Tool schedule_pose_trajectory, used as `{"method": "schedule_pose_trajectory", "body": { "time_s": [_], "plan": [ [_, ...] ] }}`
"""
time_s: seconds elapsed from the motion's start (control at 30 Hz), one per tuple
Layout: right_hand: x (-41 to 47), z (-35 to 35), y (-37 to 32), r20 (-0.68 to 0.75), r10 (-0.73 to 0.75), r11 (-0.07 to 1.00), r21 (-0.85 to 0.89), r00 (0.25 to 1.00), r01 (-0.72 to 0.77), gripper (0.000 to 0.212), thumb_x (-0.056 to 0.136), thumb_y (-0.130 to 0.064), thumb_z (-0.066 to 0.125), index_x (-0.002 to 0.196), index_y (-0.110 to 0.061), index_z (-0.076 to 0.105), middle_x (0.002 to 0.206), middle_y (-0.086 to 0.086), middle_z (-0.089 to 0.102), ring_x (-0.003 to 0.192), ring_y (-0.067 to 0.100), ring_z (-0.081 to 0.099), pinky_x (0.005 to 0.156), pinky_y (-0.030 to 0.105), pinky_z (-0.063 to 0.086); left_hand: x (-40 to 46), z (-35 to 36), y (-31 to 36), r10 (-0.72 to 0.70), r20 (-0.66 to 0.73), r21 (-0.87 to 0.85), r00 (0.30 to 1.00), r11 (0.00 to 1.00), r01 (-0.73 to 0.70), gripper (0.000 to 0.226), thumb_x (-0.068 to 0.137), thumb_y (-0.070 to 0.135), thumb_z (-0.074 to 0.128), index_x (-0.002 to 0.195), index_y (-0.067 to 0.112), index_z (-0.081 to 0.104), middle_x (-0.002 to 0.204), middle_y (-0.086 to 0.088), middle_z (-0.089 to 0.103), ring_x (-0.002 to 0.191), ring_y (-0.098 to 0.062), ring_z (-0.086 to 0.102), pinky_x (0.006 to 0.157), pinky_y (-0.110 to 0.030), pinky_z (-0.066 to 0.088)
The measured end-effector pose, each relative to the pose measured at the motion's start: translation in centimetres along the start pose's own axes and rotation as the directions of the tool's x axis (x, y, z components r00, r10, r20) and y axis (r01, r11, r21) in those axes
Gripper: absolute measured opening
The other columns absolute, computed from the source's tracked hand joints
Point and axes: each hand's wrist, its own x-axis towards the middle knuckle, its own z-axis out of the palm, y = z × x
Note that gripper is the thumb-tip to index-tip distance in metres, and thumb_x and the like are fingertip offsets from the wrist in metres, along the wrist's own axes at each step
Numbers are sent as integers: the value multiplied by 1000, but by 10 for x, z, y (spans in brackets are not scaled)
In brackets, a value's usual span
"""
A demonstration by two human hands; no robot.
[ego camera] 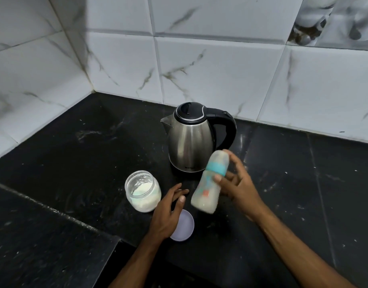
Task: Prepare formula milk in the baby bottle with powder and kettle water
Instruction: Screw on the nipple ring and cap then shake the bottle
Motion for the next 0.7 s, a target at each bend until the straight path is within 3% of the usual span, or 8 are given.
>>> {"method": "schedule_pose_trajectory", "body": {
  "time_s": [0.07,0.13,0.23,0.3,0.47,0.53,0.63,0.7],
  "plan": [
    [10,-2,-7,-179,-27,975,212,983,65,79,69,-35,87,137,-33,47,123,17,66,107,32,67,76,41,59,0,0,0,2,-7,2,1000,1000,-2,65,90,60,42,139,17,47,120,21,67,122,2,56,106,-30,44],
    [12,-1,-7,-226,-27,954,286,974,93,76,72,-36,83,137,-31,45,125,16,65,106,29,67,74,40,59,0,0,0,2,-9,10,1000,1000,-2,66,90,60,42,139,16,47,120,25,66,122,2,55,106,-31,43],
    [-2,5,-3,-16,46,997,64,999,-44,91,57,-44,92,134,-37,45,119,12,69,105,28,69,75,38,59,0,0,0,3,-11,25,1000,1000,-3,65,90,61,41,138,18,48,118,37,61,119,6,56,104,-28,45],
    [-5,4,-2,62,60,997,-50,996,-57,89,60,-38,90,135,-38,44,118,13,69,106,28,70,76,37,59,0,0,-1,2,-7,18,1000,1000,-2,65,90,60,41,139,17,48,119,33,62,119,4,57,103,-30,46],
    [12,1,-8,-225,-11,959,274,974,74,89,60,-38,91,136,-29,46,113,7,70,101,25,70,72,38,60,-1,1,-2,-9,-10,3,1000,1000,9,65,91,59,42,139,15,47,121,21,67,122,1,56,105,-29,43],
    [6,3,-4,-160,18,975,222,987,18,84,64,-33,90,135,-31,46,115,10,69,100,26,70,71,37,60,-1,1,-1,-13,-8,7,1000,1000,13,64,91,59,42,138,16,48,119,27,66,121,4,55,104,-26,43],
    [-5,5,-1,32,57,997,-49,998,-55,72,76,-23,84,135,-37,44,121,15,67,105,28,70,74,37,60,1,0,-2,-4,-2,9,1000,1000,4,65,90,59,41,139,17,47,118,26,66,119,4,57,102,-24,45],
    [0,3,-6,-43,10,1000,19,999,-9,74,72,-26,85,133,-36,46,122,17,67,103,27,70,73,38,60,1,0,-1,-2,2,2,1000,1000,2,65,90,59,41,139,17,47,119,23,66,119,6,56,101,-19,43]
  ]
}}
